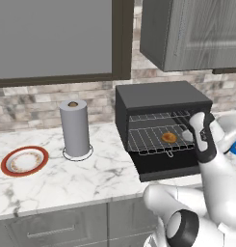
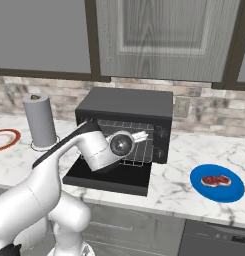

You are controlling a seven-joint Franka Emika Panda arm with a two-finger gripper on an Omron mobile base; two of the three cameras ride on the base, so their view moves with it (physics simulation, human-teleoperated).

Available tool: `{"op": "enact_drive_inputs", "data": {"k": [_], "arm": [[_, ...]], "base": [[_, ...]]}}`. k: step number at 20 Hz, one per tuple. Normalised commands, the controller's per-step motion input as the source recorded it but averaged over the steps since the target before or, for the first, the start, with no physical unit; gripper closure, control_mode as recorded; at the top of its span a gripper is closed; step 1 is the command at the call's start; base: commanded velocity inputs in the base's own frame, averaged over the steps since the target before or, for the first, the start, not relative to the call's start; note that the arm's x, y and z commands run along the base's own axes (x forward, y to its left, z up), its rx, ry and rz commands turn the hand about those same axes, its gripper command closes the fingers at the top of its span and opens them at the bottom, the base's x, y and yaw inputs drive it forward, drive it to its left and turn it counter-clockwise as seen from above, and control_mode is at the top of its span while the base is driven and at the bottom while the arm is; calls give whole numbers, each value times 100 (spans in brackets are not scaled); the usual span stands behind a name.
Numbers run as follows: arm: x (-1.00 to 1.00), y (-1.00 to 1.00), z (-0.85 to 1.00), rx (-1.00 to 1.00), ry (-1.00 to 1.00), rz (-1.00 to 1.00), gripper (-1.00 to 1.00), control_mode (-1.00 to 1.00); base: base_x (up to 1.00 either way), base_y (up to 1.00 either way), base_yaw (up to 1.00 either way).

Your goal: Open the toaster oven door. Place the bread on the bottom rack in the toaster oven and place the steak on the top rack.

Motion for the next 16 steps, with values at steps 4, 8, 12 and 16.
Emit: {"op": "enact_drive_inputs", "data": {"k": [4,8,12,16], "arm": [[0,13,-43,58,0,-33,-100,-100],[8,16,-19,46,0,-17,-100,-100],[4,7,29,16,-2,-5,-100,-100],[12,27,26,-3,-3,-1,-100,-100]], "base": [[0,0,0],[0,0,0],[0,0,0],[0,0,0]]}}
